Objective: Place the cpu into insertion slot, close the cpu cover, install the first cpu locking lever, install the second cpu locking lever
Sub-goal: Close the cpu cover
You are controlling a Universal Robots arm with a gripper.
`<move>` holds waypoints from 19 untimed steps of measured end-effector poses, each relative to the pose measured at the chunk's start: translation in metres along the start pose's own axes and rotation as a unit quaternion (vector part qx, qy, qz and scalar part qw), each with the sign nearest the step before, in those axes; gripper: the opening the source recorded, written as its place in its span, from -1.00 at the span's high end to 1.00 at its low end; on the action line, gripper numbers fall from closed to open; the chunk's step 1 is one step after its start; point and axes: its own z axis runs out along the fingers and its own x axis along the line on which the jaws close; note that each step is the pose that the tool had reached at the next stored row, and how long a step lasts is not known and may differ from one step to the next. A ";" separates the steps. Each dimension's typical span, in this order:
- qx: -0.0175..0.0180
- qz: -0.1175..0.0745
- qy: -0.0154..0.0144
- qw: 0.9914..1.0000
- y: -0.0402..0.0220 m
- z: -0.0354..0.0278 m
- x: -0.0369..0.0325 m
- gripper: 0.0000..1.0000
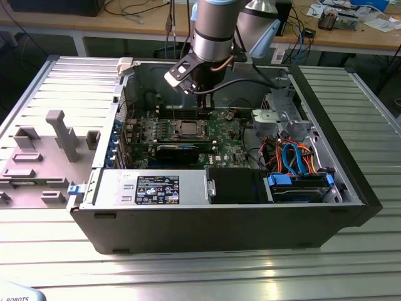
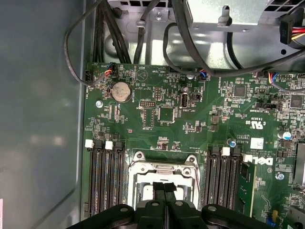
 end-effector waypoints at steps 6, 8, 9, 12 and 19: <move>0.000 0.000 0.000 1.000 -0.0020 0.0009 0.0001 0.79; 0.000 0.000 0.000 1.000 -0.0026 0.0012 0.0001 0.79; 0.000 0.000 0.000 1.000 -0.0030 0.0013 0.0001 0.79; 0.000 0.000 0.000 1.000 -0.0044 0.0018 0.0002 0.79; 0.000 0.000 0.000 1.000 -0.0073 0.0029 0.0003 0.79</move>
